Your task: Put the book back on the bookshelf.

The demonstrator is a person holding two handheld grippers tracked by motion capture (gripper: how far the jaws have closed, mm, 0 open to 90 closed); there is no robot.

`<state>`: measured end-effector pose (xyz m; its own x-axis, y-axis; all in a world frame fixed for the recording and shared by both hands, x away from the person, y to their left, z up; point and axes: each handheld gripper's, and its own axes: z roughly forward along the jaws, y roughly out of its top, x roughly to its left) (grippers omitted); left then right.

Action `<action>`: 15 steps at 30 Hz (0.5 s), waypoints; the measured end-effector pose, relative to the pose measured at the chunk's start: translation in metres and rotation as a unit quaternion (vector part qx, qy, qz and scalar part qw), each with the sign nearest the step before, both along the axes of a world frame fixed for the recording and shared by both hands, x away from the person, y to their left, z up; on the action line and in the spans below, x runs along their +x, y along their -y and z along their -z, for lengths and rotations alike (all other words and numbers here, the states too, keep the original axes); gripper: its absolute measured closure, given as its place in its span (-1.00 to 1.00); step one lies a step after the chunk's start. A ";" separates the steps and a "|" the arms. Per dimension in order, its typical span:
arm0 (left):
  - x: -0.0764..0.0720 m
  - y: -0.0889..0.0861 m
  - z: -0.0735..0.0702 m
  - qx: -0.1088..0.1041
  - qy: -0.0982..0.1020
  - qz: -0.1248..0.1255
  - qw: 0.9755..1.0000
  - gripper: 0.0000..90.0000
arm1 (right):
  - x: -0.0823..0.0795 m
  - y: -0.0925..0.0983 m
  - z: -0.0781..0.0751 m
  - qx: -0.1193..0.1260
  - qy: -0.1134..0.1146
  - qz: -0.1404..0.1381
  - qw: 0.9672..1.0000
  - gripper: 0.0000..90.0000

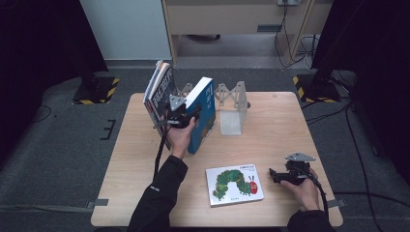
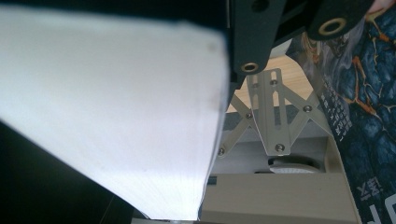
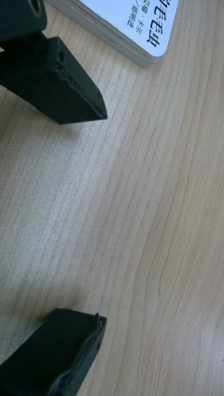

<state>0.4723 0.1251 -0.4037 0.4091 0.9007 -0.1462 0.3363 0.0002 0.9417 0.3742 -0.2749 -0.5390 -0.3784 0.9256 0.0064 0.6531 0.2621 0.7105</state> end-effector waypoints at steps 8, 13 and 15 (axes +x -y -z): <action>-0.007 0.006 0.003 0.000 0.013 -0.009 1.000 0.29 | 0.000 0.000 0.000 -0.001 0.000 0.000 1.000 -0.92; -0.002 0.009 0.005 -0.007 0.021 -0.028 0.999 0.30 | 0.000 0.000 0.000 0.000 0.000 0.000 1.000 -0.92; 0.002 0.011 0.006 -0.011 0.022 -0.034 0.999 0.30 | 0.000 0.000 0.000 0.000 0.000 0.000 1.000 -0.92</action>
<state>0.4747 0.1138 -0.4094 0.3543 0.9231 -0.1495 0.2929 0.0423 0.9552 0.3742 -0.2749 -0.5390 -0.3785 0.9256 0.0067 0.6533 0.2620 0.7103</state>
